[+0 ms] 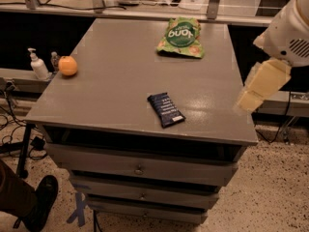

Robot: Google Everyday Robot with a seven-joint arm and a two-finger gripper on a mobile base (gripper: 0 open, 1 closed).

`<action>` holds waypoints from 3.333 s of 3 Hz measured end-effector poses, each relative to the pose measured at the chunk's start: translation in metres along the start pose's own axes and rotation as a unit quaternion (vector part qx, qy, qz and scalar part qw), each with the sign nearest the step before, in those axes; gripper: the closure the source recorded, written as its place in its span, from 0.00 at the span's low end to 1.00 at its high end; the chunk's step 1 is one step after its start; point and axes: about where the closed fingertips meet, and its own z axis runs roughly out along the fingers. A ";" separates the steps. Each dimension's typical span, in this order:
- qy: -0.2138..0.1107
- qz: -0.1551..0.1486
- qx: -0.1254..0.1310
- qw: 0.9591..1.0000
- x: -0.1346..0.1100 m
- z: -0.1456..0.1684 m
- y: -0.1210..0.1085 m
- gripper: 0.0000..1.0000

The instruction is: Move rxbar blueberry near green rice chip bag

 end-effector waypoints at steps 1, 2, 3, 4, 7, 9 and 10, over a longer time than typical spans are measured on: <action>-0.015 0.047 0.011 0.999 -0.018 0.013 -0.002 0.00; -0.033 0.113 0.022 0.993 -0.037 0.036 0.000 0.00; -0.044 0.147 0.027 0.988 -0.041 0.062 0.008 0.00; -0.074 0.163 0.021 0.984 -0.050 0.090 0.024 0.00; -0.117 0.201 0.012 0.973 -0.057 0.103 0.029 0.00; -0.172 0.232 -0.011 0.957 -0.091 0.130 0.036 0.00; -0.176 0.225 0.000 0.958 -0.103 0.145 0.045 0.00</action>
Offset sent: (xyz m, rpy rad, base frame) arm 0.0416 0.0524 -0.0322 0.1612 -0.0107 -0.2984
